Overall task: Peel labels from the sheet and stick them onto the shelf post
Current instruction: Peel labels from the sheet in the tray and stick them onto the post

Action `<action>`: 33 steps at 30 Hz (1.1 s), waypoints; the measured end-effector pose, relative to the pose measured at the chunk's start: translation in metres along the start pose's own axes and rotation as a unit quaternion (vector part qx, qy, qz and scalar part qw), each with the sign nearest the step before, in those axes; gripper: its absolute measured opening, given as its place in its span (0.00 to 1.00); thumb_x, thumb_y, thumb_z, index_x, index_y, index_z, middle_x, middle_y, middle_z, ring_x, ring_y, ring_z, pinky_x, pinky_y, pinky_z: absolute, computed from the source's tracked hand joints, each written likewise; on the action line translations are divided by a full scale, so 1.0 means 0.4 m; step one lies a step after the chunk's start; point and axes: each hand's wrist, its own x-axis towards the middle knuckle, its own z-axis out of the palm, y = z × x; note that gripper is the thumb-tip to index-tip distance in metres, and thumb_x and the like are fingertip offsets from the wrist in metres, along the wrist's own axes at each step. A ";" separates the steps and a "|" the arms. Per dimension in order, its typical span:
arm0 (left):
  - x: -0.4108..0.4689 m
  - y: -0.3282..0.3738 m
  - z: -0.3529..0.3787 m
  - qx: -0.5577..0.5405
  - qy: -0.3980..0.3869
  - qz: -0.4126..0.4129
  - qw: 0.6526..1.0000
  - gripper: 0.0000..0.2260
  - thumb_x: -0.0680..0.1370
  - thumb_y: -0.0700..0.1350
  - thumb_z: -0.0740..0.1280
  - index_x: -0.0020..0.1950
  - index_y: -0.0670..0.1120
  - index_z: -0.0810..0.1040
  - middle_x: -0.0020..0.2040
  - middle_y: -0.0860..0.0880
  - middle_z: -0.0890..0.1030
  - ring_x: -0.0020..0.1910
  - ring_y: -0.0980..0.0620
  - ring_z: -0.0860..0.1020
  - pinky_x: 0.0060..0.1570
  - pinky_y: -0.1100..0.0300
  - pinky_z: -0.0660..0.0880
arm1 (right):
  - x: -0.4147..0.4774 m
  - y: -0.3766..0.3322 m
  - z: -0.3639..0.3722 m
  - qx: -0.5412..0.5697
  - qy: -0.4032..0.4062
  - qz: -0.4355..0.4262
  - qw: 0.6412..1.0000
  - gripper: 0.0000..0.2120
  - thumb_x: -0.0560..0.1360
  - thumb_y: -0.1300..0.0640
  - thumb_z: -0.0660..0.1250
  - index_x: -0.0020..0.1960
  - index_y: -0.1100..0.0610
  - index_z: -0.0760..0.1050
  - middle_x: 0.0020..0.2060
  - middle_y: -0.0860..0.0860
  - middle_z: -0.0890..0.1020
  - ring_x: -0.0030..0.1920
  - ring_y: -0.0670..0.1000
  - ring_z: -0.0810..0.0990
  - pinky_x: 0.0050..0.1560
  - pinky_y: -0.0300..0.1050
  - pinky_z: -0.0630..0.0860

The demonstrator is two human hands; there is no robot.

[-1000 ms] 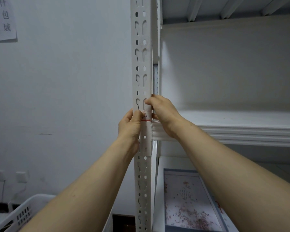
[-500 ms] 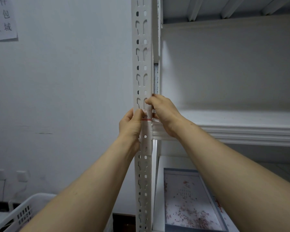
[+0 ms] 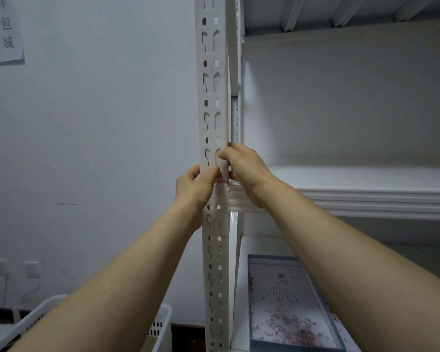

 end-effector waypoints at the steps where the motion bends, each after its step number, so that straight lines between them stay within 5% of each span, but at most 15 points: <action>1: 0.001 0.001 0.002 -0.003 0.004 0.001 1.000 0.04 0.70 0.44 0.68 0.35 0.49 0.76 0.35 0.49 0.77 0.40 0.47 0.74 0.41 0.54 0.71 | 0.001 0.001 0.000 -0.003 0.001 -0.001 1.000 0.08 0.74 0.59 0.60 0.48 0.58 0.76 0.53 0.59 0.80 0.56 0.60 0.78 0.55 0.58 0.78; 7: 0.004 0.009 0.007 -0.022 0.011 0.003 1.000 0.05 0.71 0.45 0.70 0.36 0.48 0.77 0.33 0.49 0.78 0.36 0.48 0.75 0.38 0.57 0.72 | 0.000 -0.002 0.000 -0.010 0.001 -0.003 1.000 0.06 0.74 0.59 0.60 0.45 0.56 0.75 0.47 0.54 0.79 0.56 0.59 0.78 0.57 0.60 0.77; 15: 0.002 0.005 -0.006 -0.003 -0.001 0.008 1.000 0.04 0.71 0.43 0.68 0.36 0.48 0.80 0.34 0.50 0.79 0.38 0.48 0.76 0.42 0.55 0.73 | -0.001 -0.002 0.001 -0.008 0.002 -0.001 1.000 0.08 0.74 0.58 0.59 0.47 0.57 0.76 0.51 0.57 0.80 0.56 0.60 0.79 0.57 0.60 0.77; 19: 0.003 -0.011 -0.029 0.078 -0.001 0.079 0.994 0.12 0.72 0.43 0.70 0.56 0.49 0.80 0.48 0.50 0.82 0.49 0.51 0.79 0.47 0.62 0.75 | 0.002 0.001 -0.003 -0.008 -0.001 -0.004 1.000 0.07 0.74 0.58 0.59 0.45 0.56 0.76 0.48 0.57 0.80 0.55 0.60 0.79 0.58 0.61 0.76; 21: 0.002 -0.028 -0.052 0.199 0.091 0.197 0.956 0.21 0.71 0.45 0.73 0.63 0.48 0.74 0.53 0.51 0.77 0.51 0.53 0.76 0.50 0.61 0.73 | 0.001 0.000 -0.004 -0.002 -0.010 -0.006 1.000 0.07 0.75 0.59 0.59 0.45 0.56 0.75 0.45 0.55 0.79 0.50 0.57 0.79 0.58 0.60 0.76; 24: 0.007 -0.043 -0.078 0.322 0.096 0.395 0.855 0.13 0.71 0.44 0.74 0.55 0.46 0.79 0.47 0.51 0.77 0.44 0.52 0.75 0.43 0.59 0.74 | 0.002 0.001 -0.007 0.004 -0.014 -0.014 1.000 0.07 0.74 0.60 0.59 0.41 0.55 0.75 0.40 0.52 0.77 0.48 0.57 0.78 0.59 0.62 0.75; 28: 0.039 -0.040 -0.087 0.390 0.061 0.495 0.774 0.11 0.73 0.50 0.67 0.49 0.46 0.84 0.42 0.49 0.80 0.43 0.53 0.72 0.37 0.62 0.69 | 0.008 0.008 -0.009 -0.003 -0.020 -0.017 1.000 0.07 0.74 0.58 0.59 0.40 0.54 0.75 0.40 0.53 0.78 0.56 0.62 0.78 0.60 0.61 0.75; 33: 0.073 0.000 -0.101 0.443 0.036 0.600 0.666 0.13 0.73 0.50 0.64 0.42 0.44 0.85 0.36 0.48 0.81 0.41 0.52 0.69 0.32 0.60 0.74 | 0.014 0.012 -0.009 0.000 -0.015 -0.007 1.000 0.12 0.72 0.57 0.60 0.50 0.57 0.78 0.52 0.59 0.81 0.56 0.60 0.78 0.58 0.62 0.76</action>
